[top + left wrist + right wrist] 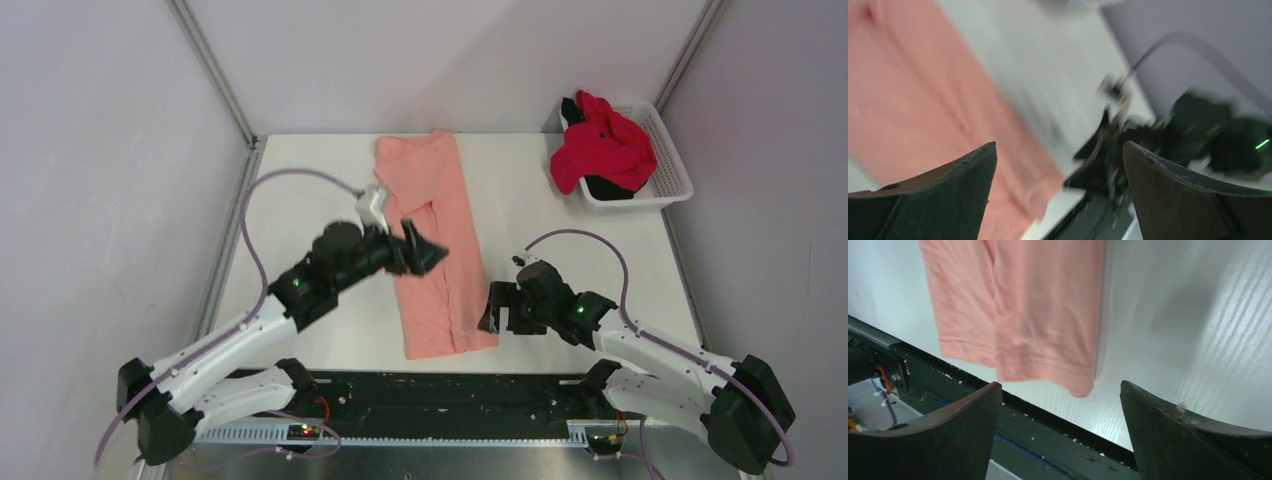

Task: Fold and stack the t-shirts
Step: Rotate the tshirt 85 degree, then grab the bottom of the folded rectangular tshirt with both arms, then fold the folded rectangular tshirt in 1/3 of the way

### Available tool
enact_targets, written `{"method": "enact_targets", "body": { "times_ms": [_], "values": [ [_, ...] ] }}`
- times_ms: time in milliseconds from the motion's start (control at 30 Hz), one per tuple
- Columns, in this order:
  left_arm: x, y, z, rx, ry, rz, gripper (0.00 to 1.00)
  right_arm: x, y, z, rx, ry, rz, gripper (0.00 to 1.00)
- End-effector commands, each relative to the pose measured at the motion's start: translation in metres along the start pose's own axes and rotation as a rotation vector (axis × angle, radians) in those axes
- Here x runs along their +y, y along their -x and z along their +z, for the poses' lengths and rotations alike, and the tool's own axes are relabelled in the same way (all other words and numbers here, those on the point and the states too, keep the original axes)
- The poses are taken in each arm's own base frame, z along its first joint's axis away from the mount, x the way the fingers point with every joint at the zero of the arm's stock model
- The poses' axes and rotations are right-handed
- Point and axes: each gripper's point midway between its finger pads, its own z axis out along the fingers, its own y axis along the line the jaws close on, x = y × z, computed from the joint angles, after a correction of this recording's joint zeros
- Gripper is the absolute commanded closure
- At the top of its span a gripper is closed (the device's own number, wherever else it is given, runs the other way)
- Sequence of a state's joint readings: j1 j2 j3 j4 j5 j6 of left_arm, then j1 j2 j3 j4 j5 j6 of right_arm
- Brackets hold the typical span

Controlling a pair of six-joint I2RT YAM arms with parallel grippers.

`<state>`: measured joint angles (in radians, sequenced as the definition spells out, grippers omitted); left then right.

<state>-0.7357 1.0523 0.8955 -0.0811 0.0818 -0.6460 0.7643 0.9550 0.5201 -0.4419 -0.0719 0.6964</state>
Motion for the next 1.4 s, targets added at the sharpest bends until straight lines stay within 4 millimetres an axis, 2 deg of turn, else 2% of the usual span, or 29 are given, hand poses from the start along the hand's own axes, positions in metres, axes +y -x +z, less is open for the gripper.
{"method": "enact_targets", "body": {
  "times_ms": [0, 33, 100, 233, 300, 400, 433, 567, 600, 667, 733, 767, 800, 833, 867, 933, 1033, 1100, 1167, 1267, 1333, 1367],
  "values": [
    [0.087, -0.139, -0.029, 0.271, 0.275, -0.036, 0.00, 0.010, -0.005, 0.004, 0.041, 0.039, 0.055, 0.12],
    [0.091, -0.161, -0.044, 0.315, 0.281, -0.039, 0.00, 0.010, -0.007, 0.005, 0.047, 0.040, 0.062, 0.13],
    [0.094, -0.186, -0.060, 0.354, 0.281, -0.071, 0.00, 0.007, -0.012, 0.010, 0.060, 0.035, 0.075, 0.17],
    [0.086, -0.229, -0.079, 0.448, 0.254, -0.145, 0.02, 0.003, -0.018, 0.015, 0.070, 0.033, 0.094, 0.26],
    [0.088, -0.247, -0.085, 0.504, 0.269, -0.161, 0.06, 0.001, -0.022, 0.018, 0.082, 0.033, 0.101, 0.32],
    [0.102, -0.266, -0.089, 0.558, 0.335, -0.162, 0.19, -0.003, -0.028, 0.023, 0.098, 0.027, 0.109, 0.38],
    [0.107, -0.268, -0.089, 0.558, 0.356, -0.165, 0.21, -0.006, -0.032, 0.025, 0.106, 0.021, 0.115, 0.41],
    [0.113, -0.277, -0.086, 0.593, 0.409, -0.165, 0.45, -0.005, -0.035, 0.030, 0.111, 0.040, 0.125, 0.49],
    [0.117, -0.279, -0.086, 0.598, 0.432, -0.161, 0.47, -0.006, -0.035, 0.030, 0.112, 0.038, 0.125, 0.49],
    [0.126, -0.278, -0.082, 0.578, 0.478, -0.146, 0.52, -0.007, -0.037, 0.031, 0.115, 0.036, 0.125, 0.53],
    [0.123, -0.277, -0.078, 0.586, 0.480, -0.134, 0.60, -0.007, -0.038, 0.032, 0.120, 0.034, 0.126, 0.57],
    [0.123, -0.279, -0.078, 0.593, 0.480, -0.130, 0.72, -0.008, -0.038, 0.032, 0.123, 0.034, 0.126, 0.61],
    [0.125, -0.282, -0.078, 0.606, 0.490, -0.128, 0.80, -0.008, -0.038, 0.032, 0.124, 0.034, 0.127, 0.64],
    [0.127, -0.283, -0.079, 0.609, 0.497, -0.127, 0.94, -0.007, -0.038, 0.032, 0.124, 0.037, 0.124, 0.73],
    [0.131, -0.285, -0.080, 0.611, 0.515, -0.127, 0.97, -0.007, -0.039, 0.032, 0.126, 0.040, 0.122, 0.78],
    [0.135, -0.284, -0.080, 0.597, 0.533, -0.121, 1.00, -0.004, -0.036, 0.032, 0.113, 0.062, 0.112, 0.88],
    [0.131, -0.278, -0.078, 0.569, 0.514, -0.129, 1.00, 0.007, -0.032, 0.028, 0.104, 0.112, 0.102, 1.00],
    [0.125, -0.270, -0.075, 0.543, 0.483, -0.128, 1.00, 0.012, -0.026, 0.026, 0.085, 0.137, 0.096, 1.00],
    [0.113, -0.255, -0.068, 0.499, 0.438, -0.108, 1.00, 0.019, -0.016, 0.023, 0.063, 0.156, 0.093, 1.00],
    [0.096, -0.220, -0.051, 0.409, 0.386, -0.063, 1.00, 0.034, 0.011, 0.016, -0.004, 0.198, 0.097, 1.00],
    [0.095, -0.198, -0.042, 0.360, 0.384, -0.052, 1.00, 0.044, 0.031, 0.012, -0.053, 0.228, 0.101, 1.00],
    [0.101, -0.189, -0.038, 0.340, 0.402, -0.055, 1.00, 0.051, 0.042, 0.009, -0.075, 0.245, 0.100, 1.00]
  ]
}}
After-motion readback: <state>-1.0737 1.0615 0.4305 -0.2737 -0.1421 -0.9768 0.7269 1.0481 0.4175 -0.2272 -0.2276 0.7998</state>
